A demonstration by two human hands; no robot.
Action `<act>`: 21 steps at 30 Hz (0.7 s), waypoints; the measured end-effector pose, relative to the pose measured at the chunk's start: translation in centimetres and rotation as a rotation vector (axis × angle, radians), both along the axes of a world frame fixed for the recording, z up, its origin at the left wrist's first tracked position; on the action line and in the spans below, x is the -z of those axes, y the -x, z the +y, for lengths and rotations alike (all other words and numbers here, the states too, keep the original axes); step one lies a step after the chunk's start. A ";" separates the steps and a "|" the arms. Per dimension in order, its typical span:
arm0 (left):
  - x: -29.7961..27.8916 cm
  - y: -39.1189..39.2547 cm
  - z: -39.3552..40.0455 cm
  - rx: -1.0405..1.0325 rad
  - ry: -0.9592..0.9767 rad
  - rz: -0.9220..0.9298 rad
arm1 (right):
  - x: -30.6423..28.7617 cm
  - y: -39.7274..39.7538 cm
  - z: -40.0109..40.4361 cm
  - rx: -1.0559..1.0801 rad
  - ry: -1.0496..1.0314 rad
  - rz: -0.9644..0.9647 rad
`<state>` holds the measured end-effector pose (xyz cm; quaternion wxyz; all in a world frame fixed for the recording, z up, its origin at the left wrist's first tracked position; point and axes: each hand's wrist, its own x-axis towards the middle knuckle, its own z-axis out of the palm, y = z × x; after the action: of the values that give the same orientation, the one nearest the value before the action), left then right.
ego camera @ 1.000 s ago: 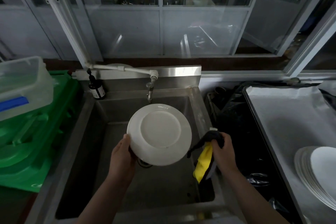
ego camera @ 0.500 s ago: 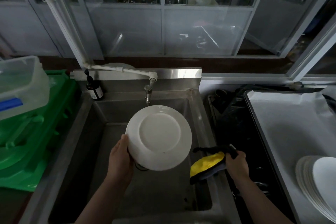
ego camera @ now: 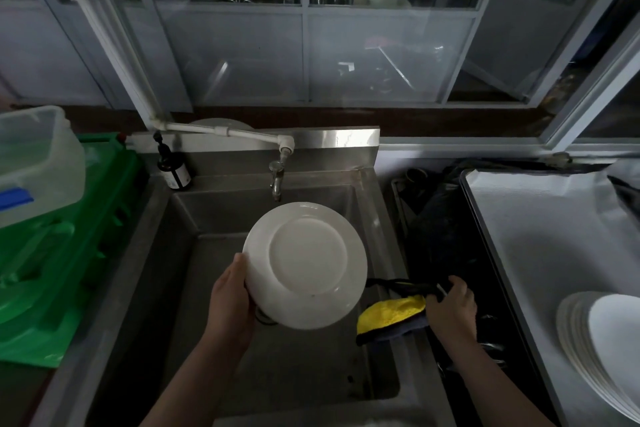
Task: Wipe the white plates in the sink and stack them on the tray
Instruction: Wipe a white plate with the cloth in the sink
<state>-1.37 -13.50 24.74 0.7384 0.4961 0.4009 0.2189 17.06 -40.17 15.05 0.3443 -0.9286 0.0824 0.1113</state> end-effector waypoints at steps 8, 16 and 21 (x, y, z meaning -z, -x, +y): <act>0.8 0.9 0.1 0.061 -0.017 -0.008 | -5.0 2.4 6.0 -0.150 -0.382 0.041; 0.8 2.5 0.8 0.168 -0.026 0.032 | -8.9 6.7 10.3 -0.158 -0.665 0.211; 0.8 3.3 2.0 0.176 -0.061 0.108 | -10.3 8.3 11.2 -0.095 -0.782 0.282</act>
<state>-4.63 -11.51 23.97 0.7165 0.5629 0.3883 0.1382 8.80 -28.95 25.30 0.6509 -0.7062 0.0373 0.2761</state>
